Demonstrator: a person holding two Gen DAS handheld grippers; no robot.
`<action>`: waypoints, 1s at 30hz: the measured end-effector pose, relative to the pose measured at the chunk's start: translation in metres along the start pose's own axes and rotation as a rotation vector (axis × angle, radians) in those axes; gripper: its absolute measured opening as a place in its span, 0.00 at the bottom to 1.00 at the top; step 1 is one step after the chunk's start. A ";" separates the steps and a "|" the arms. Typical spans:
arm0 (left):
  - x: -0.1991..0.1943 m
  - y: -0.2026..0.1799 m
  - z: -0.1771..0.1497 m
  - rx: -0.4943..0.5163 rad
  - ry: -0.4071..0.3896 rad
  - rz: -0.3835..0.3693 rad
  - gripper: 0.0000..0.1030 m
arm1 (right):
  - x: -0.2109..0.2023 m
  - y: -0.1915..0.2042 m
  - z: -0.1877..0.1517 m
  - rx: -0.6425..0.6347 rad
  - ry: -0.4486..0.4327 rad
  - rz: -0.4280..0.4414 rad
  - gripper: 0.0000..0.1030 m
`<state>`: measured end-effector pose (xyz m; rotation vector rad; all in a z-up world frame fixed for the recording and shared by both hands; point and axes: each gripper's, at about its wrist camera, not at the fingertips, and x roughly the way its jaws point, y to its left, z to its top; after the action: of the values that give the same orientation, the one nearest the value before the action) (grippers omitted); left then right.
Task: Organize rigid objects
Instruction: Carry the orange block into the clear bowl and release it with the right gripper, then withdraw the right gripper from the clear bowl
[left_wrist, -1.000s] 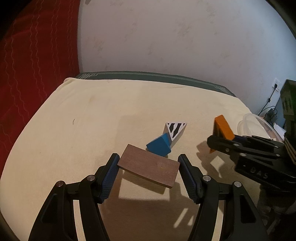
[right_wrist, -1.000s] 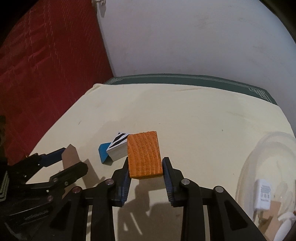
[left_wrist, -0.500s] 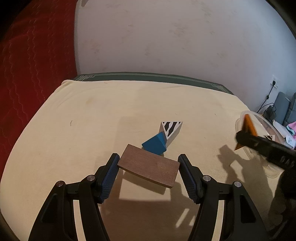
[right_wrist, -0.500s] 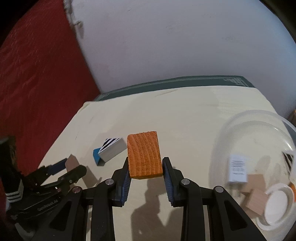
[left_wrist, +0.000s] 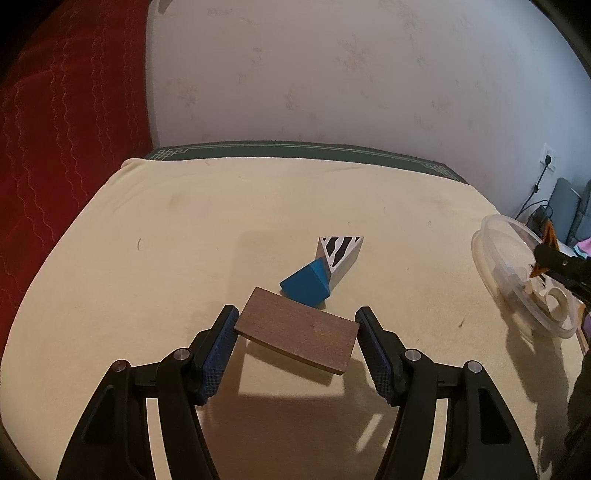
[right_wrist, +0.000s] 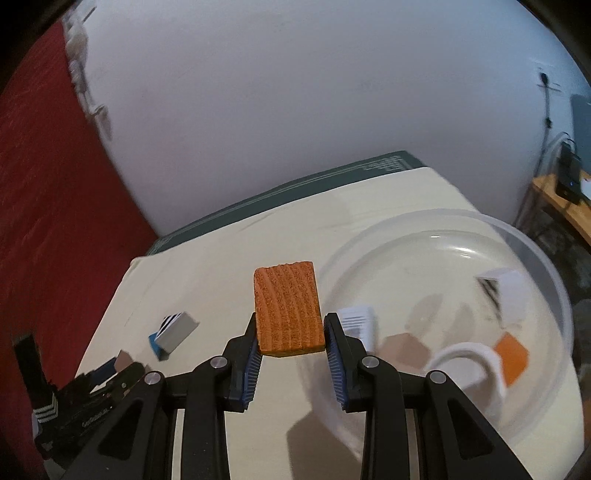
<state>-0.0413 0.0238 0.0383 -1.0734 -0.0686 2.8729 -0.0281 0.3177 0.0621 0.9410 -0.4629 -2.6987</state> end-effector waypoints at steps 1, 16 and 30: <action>0.000 0.000 0.000 -0.001 0.000 0.000 0.64 | -0.001 -0.004 0.001 0.012 -0.004 -0.009 0.33; 0.003 0.000 -0.002 0.007 0.004 0.013 0.64 | -0.014 -0.054 -0.001 0.122 -0.035 -0.123 0.48; -0.001 -0.011 0.000 0.026 -0.002 -0.003 0.64 | -0.031 -0.065 -0.009 0.127 -0.102 -0.217 0.68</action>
<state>-0.0399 0.0344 0.0393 -1.0654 -0.0327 2.8638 -0.0063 0.3859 0.0484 0.9383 -0.5908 -2.9541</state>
